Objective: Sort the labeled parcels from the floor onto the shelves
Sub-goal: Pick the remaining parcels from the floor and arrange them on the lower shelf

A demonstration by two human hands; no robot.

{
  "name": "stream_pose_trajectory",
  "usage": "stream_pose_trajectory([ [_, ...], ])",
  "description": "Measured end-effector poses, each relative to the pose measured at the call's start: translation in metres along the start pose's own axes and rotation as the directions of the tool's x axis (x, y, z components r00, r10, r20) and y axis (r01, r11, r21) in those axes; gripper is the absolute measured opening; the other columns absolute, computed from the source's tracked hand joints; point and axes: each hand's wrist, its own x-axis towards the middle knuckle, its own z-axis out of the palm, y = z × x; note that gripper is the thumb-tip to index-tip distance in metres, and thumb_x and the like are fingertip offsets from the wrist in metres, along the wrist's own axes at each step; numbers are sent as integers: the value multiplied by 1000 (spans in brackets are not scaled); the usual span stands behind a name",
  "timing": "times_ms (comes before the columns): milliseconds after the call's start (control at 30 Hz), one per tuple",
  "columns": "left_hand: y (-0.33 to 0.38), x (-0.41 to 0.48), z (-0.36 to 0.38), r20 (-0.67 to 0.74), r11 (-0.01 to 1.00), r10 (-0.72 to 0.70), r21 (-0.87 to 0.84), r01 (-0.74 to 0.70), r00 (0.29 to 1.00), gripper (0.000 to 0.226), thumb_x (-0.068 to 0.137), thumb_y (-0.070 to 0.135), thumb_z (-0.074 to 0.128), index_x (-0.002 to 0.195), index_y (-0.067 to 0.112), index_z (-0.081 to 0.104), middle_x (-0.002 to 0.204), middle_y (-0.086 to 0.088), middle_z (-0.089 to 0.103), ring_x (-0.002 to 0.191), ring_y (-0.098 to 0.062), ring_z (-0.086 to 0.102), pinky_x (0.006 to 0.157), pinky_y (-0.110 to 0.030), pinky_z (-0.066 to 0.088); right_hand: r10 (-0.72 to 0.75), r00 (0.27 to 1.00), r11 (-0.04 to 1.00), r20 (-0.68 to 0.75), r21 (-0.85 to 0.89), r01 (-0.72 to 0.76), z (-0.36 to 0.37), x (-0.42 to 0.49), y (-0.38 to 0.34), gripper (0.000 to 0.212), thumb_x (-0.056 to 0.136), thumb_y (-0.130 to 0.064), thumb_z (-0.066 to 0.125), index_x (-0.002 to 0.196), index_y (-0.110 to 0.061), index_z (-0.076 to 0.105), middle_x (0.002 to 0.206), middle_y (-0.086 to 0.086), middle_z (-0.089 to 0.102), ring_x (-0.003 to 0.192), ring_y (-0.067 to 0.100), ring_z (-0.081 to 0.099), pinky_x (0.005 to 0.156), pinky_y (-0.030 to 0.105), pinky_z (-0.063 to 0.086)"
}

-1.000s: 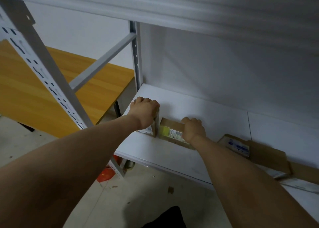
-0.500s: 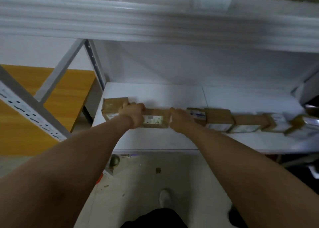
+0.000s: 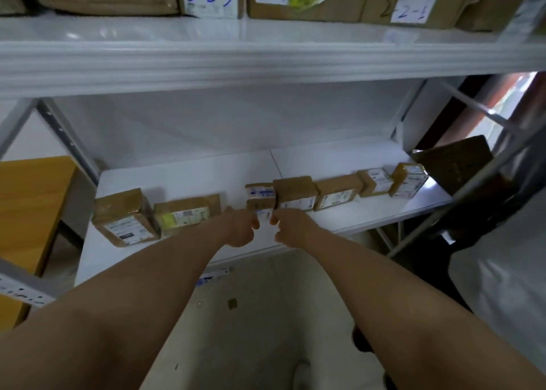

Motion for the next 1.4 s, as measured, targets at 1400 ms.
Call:
stream_pose_trajectory([
  [1400,69,172,-7,-232,980,-197,-42,192,953,51,85,19,58,134,20,43,136,-8,48,128,-32,41,104,-48,38,72,993,935,-95,-341,-100,-92,151,222,65,87,-19,70,144,-22,37,139,10,49,131,32,43,106,45,38],
])
